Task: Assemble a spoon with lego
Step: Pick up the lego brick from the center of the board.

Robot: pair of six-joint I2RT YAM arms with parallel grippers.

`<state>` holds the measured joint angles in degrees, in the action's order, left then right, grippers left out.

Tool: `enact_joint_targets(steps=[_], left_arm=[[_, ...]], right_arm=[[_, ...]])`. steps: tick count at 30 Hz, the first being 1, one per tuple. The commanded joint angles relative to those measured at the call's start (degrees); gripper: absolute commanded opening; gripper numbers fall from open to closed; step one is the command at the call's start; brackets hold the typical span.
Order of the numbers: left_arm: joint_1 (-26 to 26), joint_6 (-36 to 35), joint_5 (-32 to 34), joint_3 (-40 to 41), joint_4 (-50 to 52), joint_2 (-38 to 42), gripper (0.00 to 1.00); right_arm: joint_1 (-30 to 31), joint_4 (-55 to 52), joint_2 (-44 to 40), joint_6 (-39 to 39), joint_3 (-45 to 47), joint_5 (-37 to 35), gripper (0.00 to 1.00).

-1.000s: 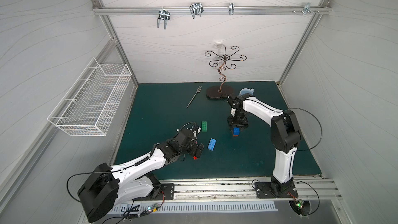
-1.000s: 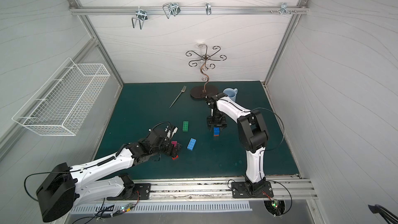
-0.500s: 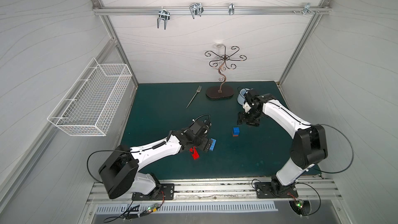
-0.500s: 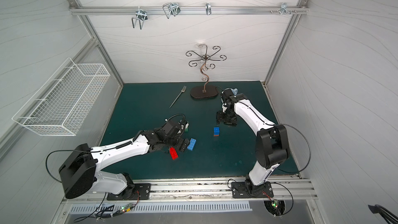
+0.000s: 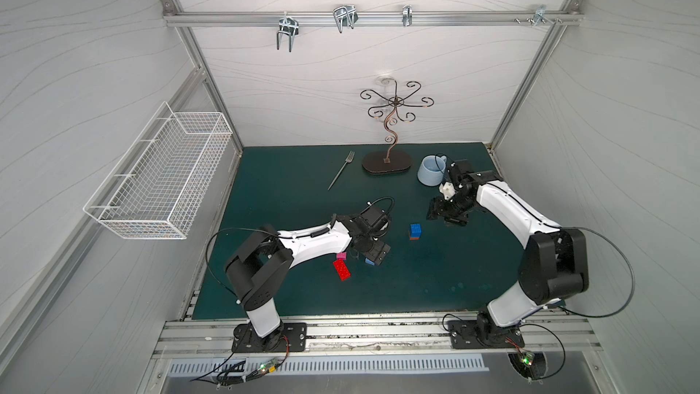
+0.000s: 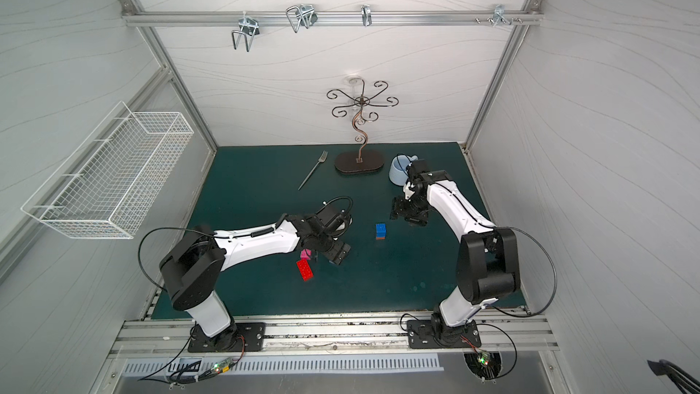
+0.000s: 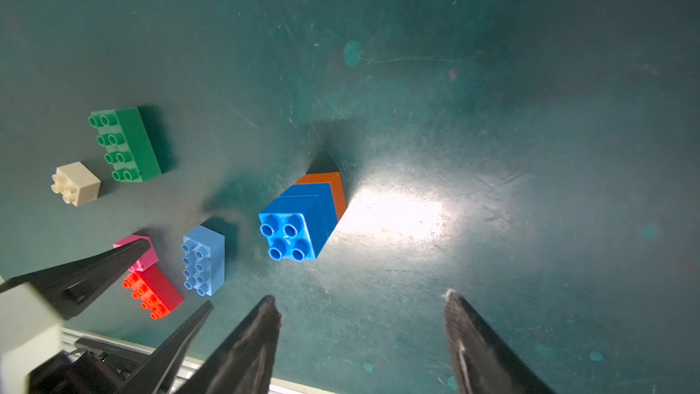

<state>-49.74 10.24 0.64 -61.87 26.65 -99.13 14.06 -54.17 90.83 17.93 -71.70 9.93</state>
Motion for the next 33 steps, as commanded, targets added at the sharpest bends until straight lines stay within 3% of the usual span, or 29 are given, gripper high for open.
enact_joint_targets(steps=[1,14,20,22,25,33], left_arm=[[-0.2,0.2,0.7,-2.1,4.0,-0.8,0.87],[-0.1,0.4,-1.3,-3.2,3.8,-3.1,0.84],[0.4,2.8,6.1,-5.8,8.7,-5.3,0.68],[1.4,3.6,6.5,-5.4,9.2,-4.8,0.58],[2.6,3.3,4.6,-4.2,8.0,-3.4,0.53],[2.6,-0.3,1.5,-4.9,6.3,-3.9,0.58]], right_arm=[[-0.8,0.5,-1.7,-1.3,1.0,1.2,0.71],[-1.1,1.8,-3.0,-1.4,3.0,1.4,0.71],[-2.1,1.6,-3.9,-1.8,3.5,1.3,0.71],[-2.3,1.6,-4.0,-1.8,3.5,1.4,0.71],[-2.3,1.6,-4.0,-1.8,3.6,1.5,0.71],[-2.4,2.5,-4.3,-2.0,4.7,1.8,0.71]])
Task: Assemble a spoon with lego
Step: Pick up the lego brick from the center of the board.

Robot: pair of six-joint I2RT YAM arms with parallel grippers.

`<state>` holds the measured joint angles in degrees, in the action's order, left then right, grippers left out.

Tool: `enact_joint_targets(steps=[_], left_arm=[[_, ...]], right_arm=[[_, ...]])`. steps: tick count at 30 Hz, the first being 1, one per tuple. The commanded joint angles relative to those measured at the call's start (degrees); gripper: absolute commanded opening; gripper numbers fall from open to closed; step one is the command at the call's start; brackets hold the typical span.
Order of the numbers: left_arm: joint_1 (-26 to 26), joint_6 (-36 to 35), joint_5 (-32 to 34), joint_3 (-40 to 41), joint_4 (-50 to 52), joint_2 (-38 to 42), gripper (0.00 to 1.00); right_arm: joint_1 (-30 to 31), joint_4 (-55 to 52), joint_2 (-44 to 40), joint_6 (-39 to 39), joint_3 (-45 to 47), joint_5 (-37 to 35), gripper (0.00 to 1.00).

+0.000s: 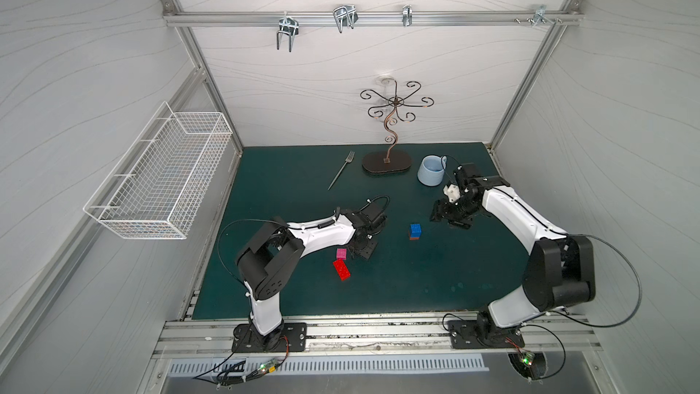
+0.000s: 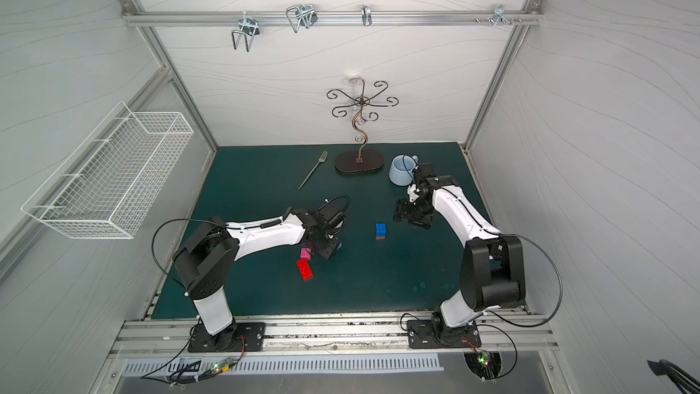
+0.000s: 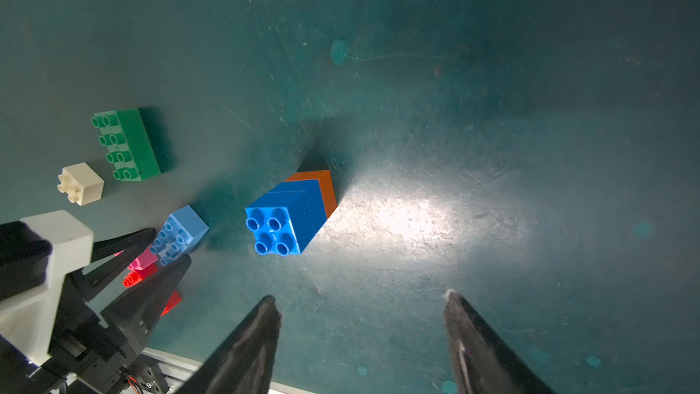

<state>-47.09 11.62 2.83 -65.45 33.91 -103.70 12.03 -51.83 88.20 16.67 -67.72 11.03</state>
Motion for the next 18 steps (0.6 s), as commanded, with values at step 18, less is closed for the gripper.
enact_joint_targets(steps=[18], left_arm=[[1.2,-5.4,-1.9,-5.8,0.8,-3.4,0.50]], right_arm=[[-1.4,2.7,-2.3,-0.5,2.0,4.8,0.71]])
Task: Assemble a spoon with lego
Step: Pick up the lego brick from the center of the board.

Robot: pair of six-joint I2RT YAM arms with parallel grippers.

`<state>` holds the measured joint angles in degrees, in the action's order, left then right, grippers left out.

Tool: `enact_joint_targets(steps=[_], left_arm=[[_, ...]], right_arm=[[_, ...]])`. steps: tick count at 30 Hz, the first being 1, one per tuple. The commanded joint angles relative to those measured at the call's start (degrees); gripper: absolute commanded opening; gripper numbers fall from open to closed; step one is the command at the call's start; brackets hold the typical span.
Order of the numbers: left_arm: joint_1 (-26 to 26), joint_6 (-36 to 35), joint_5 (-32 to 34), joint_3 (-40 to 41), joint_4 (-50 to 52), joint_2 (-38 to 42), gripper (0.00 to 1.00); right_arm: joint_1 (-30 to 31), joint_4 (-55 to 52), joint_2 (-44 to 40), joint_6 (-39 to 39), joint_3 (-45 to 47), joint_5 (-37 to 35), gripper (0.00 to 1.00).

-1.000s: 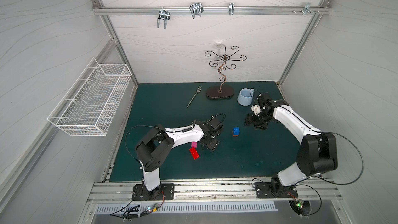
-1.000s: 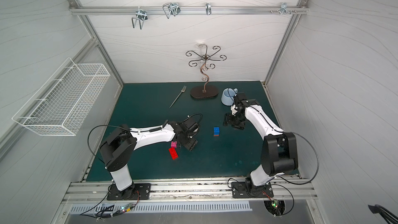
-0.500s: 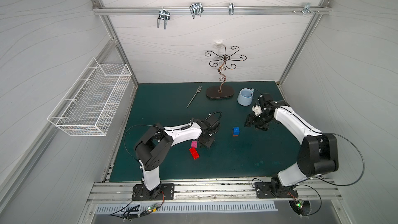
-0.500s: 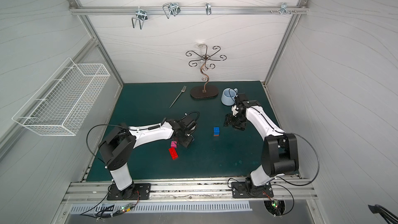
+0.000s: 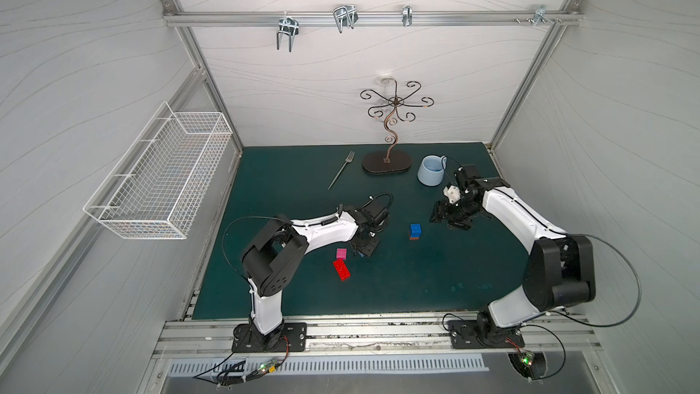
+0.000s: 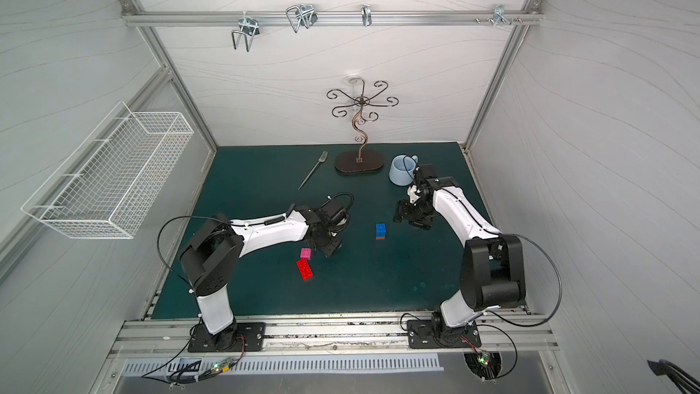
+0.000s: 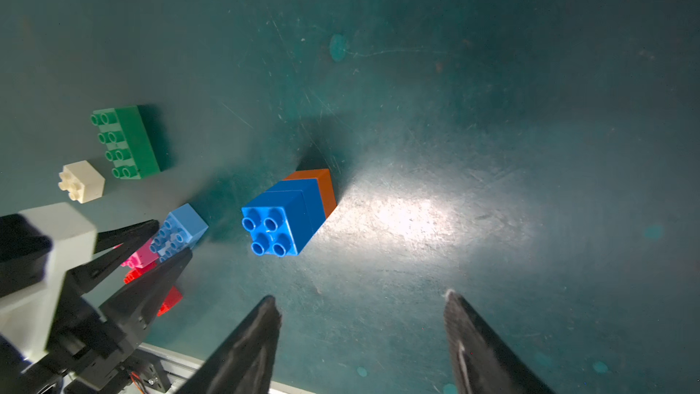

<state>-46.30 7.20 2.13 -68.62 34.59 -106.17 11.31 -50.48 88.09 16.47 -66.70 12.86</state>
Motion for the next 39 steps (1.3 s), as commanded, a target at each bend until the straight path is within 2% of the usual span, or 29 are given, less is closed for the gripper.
enact_joint_targets(steps=[1,7,15,22,30,39], left_arm=[[0.4,-1.1,-1.6,-2.7,0.0,-1.1,0.48],[0.4,-1.3,-1.9,-3.4,0.5,-1.8,0.35],[0.9,-1.3,-1.3,-3.1,1.5,-1.2,0.28],[1.4,-2.1,-1.6,-2.3,2.0,1.4,0.25],[1.6,-2.1,-2.1,-1.2,1.8,2.6,0.24],[0.6,-3.7,-6.7,0.1,-1.2,3.1,0.24]], right_arm=[[-0.7,2.1,-2.4,-0.2,1.2,4.0,0.71],[-0.8,8.5,-2.1,1.2,4.2,12.9,0.71],[-1.1,18.5,0.3,5.1,8.5,22.2,0.72],[-1.1,22.6,4.1,6.1,9.2,25.9,0.73],[-1.1,24.7,6.8,7.1,10.6,26.8,0.76],[0.3,25.6,9.4,7.4,10.7,28.4,0.77]])
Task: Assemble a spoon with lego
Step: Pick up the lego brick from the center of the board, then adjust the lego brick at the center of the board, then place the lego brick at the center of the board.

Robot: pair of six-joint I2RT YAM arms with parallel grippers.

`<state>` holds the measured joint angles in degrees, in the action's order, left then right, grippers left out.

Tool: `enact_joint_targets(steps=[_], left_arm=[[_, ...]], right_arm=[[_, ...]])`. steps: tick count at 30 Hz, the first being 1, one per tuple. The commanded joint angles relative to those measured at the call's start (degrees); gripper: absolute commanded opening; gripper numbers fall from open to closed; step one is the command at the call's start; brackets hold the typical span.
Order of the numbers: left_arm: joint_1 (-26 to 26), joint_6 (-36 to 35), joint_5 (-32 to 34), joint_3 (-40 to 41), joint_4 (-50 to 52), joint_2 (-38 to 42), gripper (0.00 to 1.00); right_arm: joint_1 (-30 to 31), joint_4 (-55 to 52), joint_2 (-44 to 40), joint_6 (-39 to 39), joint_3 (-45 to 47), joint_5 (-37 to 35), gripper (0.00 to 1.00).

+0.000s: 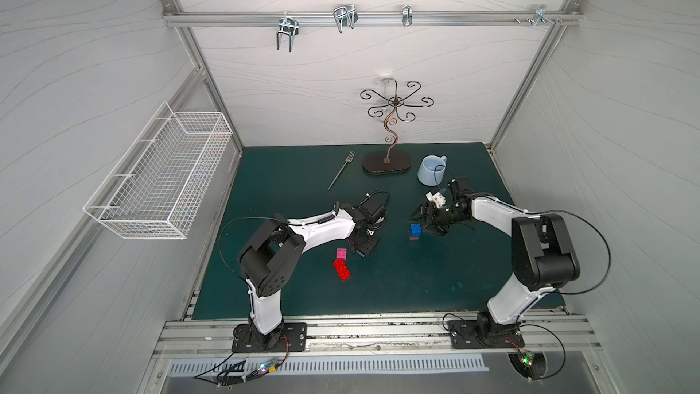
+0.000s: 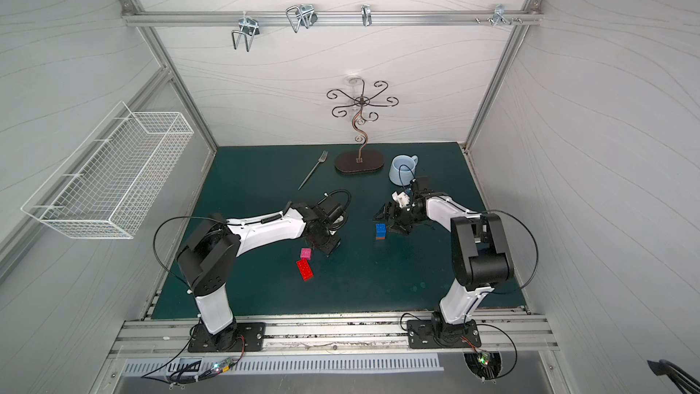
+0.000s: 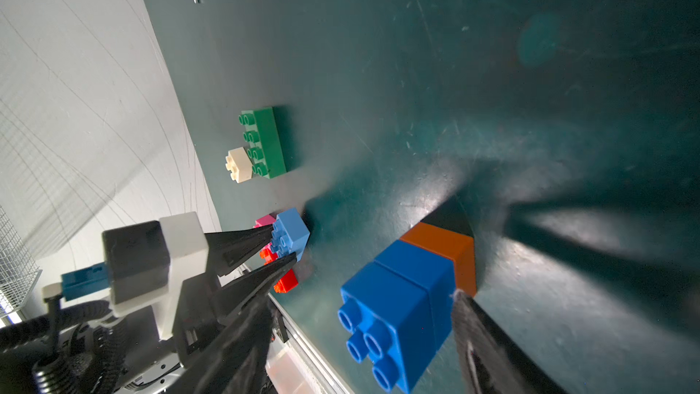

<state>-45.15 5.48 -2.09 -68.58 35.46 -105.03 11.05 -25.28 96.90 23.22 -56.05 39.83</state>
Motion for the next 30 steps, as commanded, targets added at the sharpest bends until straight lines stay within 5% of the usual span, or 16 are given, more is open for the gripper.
enact_joint_targets(steps=[1,9,14,19,30], left_arm=[[-1.2,-2.8,-3.2,-0.1,-2.3,1.8,0.24],[-4.1,-9.5,-8.1,-5.7,-0.6,-2.8,0.25],[-4.6,-10.6,-9.2,-9.9,0.6,-5.8,0.25],[-4.6,-11.1,-8.0,-10.7,2.0,-6.5,0.25],[-4.6,-10.4,-6.2,-4.2,1.0,-1.8,0.25]], right_arm=[[0.4,-0.3,0.2,0.6,-0.1,0.3,0.77],[-6.2,-5.4,-8.7,1.6,0.5,-7.7,0.78],[-8.8,-6.9,-10.6,0.8,0.2,-5.8,0.79],[-7.6,-1.8,-6.1,2.0,1.7,2.4,0.80],[-0.1,3.5,0.9,4.2,1.5,2.7,0.81]])
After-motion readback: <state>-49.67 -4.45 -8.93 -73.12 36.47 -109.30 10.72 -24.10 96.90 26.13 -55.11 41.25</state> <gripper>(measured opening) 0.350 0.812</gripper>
